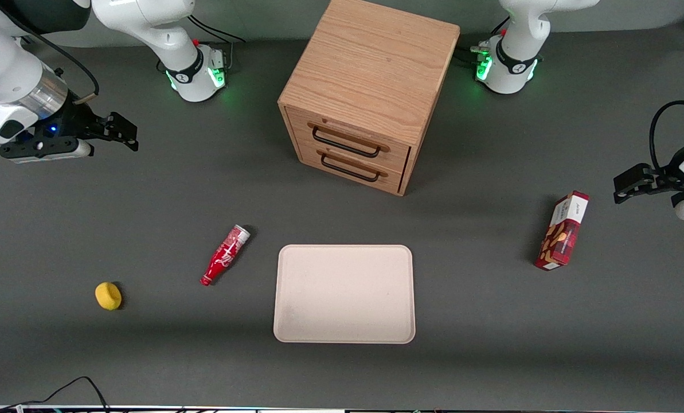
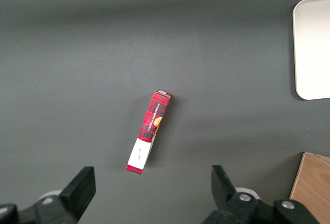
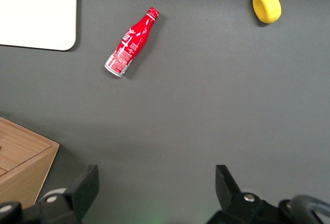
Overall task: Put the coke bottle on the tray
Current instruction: 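Move the open right gripper down over the red Coca-Cola bottle, then close the right gripper around the bottle's body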
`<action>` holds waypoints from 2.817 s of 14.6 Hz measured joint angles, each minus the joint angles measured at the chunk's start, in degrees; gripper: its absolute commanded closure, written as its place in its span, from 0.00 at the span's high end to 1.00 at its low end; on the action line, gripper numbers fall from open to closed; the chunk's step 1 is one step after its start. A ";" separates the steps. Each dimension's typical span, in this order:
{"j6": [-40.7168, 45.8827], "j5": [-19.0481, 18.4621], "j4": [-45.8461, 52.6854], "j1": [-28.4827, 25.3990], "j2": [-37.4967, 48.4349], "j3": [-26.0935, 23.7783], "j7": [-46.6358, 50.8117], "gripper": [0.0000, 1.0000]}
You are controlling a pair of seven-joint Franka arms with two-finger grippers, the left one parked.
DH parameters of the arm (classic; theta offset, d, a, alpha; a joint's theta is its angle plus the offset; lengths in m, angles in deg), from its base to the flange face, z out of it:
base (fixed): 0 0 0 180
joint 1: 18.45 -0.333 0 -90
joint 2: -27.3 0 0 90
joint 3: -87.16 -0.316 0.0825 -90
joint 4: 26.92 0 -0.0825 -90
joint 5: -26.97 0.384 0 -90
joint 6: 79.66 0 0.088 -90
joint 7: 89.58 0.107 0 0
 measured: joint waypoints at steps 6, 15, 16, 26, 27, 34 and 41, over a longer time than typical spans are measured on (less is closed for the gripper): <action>0.70 0.03 0.91 0.03 -0.77 0.47 0.04 1.00; -4.53 0.36 4.57 -0.39 -14.74 -5.49 21.23 1.00; -6.22 0.36 4.57 -0.43 -16.38 -6.33 23.53 1.00; -31.93 0.36 -2.65 -0.48 -30.16 -8.96 41.22 1.00; -34.56 0.34 -2.92 -0.48 -31.59 -8.96 43.22 1.00; -45.48 -1.06 -3.02 -0.47 -41.36 -8.96 47.65 1.00; -46.19 -3.00 -1.89 -0.45 -43.76 -8.94 49.33 0.00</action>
